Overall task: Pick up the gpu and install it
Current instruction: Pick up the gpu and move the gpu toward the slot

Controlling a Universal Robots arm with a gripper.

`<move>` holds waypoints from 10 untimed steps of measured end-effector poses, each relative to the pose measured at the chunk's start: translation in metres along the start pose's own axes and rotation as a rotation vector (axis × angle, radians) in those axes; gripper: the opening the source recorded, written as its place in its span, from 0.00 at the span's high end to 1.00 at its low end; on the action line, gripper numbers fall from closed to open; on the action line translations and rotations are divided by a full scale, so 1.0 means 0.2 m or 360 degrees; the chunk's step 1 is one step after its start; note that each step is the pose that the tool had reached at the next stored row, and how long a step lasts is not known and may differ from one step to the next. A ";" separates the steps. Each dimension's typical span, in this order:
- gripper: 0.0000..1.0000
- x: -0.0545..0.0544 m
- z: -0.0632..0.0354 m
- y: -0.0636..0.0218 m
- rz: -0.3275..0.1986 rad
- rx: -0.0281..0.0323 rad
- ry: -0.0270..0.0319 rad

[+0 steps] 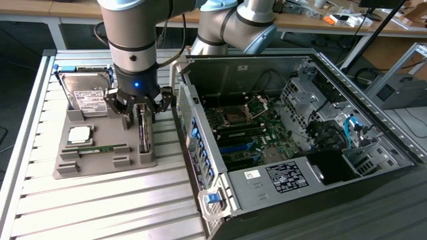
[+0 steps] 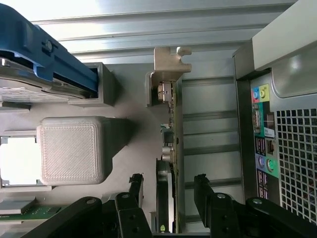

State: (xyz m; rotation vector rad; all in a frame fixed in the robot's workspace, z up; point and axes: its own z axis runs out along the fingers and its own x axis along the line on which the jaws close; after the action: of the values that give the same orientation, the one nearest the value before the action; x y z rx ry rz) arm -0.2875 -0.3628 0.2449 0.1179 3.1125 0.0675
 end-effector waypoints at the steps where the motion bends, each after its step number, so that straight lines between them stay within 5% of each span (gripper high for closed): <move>1: 0.46 0.00 0.000 0.000 0.0000 0.00000 -0.00001; 5: 0.47 0.00 0.000 0.000 0.0000 0.00000 -0.00001; 10: 0.66 0.00 0.000 0.000 0.0000 0.00000 0.00001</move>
State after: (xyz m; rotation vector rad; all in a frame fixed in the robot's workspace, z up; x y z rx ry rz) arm -0.2876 -0.3628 0.2449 0.1180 3.1126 0.0675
